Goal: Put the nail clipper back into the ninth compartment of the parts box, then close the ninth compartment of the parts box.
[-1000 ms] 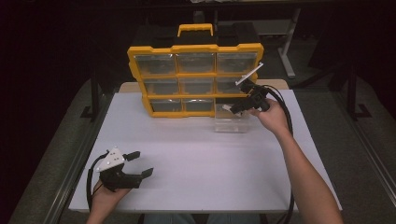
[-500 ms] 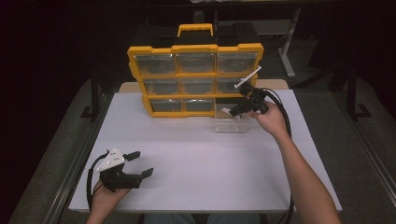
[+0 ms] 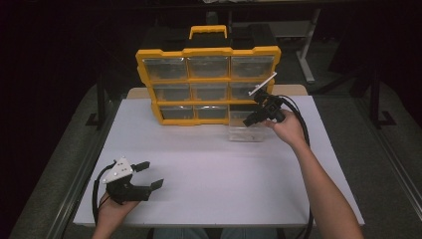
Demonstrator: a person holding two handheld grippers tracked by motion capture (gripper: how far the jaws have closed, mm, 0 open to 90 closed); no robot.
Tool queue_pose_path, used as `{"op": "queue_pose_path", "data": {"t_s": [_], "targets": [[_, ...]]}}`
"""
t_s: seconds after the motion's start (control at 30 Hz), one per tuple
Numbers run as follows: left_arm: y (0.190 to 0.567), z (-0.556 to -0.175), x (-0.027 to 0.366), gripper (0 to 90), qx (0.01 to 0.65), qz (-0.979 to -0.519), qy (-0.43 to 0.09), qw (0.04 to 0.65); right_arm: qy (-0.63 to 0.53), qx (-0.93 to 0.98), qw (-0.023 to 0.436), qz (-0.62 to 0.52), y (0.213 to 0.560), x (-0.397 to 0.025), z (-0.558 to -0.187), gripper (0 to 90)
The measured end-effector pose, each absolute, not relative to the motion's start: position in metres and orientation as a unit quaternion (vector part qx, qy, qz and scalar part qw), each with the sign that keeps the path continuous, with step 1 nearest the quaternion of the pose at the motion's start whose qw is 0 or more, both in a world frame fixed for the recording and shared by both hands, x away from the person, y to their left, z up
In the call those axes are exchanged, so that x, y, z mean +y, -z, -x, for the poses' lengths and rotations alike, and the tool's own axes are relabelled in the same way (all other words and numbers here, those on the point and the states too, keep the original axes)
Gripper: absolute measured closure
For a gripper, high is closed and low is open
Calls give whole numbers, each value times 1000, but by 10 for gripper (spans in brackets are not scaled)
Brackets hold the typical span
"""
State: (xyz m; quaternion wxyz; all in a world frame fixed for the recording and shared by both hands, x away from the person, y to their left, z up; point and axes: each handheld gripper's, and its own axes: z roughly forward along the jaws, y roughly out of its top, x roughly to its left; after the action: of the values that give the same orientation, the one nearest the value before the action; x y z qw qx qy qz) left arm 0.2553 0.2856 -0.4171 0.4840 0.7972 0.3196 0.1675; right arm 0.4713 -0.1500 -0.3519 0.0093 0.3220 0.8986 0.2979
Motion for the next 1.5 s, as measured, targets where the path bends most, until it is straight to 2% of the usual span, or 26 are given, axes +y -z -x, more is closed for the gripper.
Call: {"op": "queue_pose_path", "data": {"t_s": [0.2,0.3,0.5,0.6,0.73,0.77,1.23,1.33,1.5], "targets": [[417,-256,285,187,320,-799,-165,482,-339,884,3,-321,337,-158,-463,609],[417,-256,285,188,321,-796,-167,485,-372,871,-33,-319,332,-162,-462,506],[416,-255,286,188,321,-795,-167,487,-399,865,-37,-303,321,-162,-451,374],[416,-255,287,188,322,-795,-165,486,-403,869,-24,-288,317,-161,-446,308],[416,-255,287,187,321,-793,-168,489,-399,872,-28,-282,315,-159,-442,286],[416,-254,287,187,323,-793,-167,489,-399,872,-17,-281,311,-158,-437,246],[416,-255,287,187,323,-795,-163,487,-427,869,11,-250,300,-155,-404,226],[416,-255,287,187,320,-796,-166,487,-430,868,10,-249,302,-154,-394,242],[417,-255,285,187,321,-796,-164,487,-431,870,8,-240,309,-154,-384,321]]}}
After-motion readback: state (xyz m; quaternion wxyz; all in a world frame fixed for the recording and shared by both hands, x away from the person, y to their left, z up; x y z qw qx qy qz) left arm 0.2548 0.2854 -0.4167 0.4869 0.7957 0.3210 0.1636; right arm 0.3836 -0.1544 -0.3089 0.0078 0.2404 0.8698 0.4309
